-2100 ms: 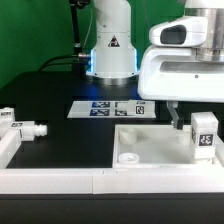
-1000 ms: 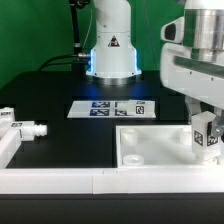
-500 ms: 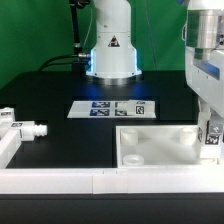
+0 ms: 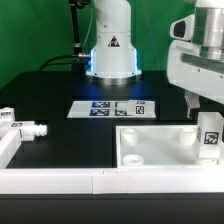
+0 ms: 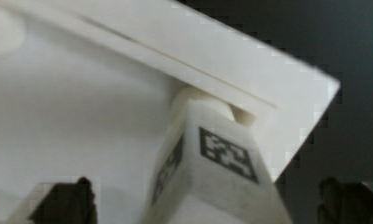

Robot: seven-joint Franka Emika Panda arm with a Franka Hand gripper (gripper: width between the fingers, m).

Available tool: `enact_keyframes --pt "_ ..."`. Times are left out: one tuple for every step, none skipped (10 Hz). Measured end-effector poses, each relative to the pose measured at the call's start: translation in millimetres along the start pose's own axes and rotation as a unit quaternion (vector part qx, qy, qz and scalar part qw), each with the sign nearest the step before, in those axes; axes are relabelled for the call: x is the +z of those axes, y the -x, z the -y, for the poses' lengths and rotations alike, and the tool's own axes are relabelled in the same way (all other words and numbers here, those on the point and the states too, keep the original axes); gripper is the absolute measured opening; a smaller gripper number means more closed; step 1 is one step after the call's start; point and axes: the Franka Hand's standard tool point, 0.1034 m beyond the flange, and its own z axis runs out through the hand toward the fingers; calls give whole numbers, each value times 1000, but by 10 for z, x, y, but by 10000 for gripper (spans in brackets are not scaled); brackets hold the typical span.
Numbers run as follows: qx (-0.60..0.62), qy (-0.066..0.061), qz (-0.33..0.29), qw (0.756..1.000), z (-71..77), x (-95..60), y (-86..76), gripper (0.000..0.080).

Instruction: Assemble one leg

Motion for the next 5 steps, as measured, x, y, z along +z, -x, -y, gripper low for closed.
enact_keyframes --pt "-28 -1 -2 1000 -1 -1 -16 643" --pt "-57 -1 -2 998 -5 -1 -25 648" --pt "-73 -1 -2 997 -6 0 -25 649" --pt "-135 2 -5 991 -12 -1 -42 649" --pt "-242 10 -15 970 -3 -4 -84 649"
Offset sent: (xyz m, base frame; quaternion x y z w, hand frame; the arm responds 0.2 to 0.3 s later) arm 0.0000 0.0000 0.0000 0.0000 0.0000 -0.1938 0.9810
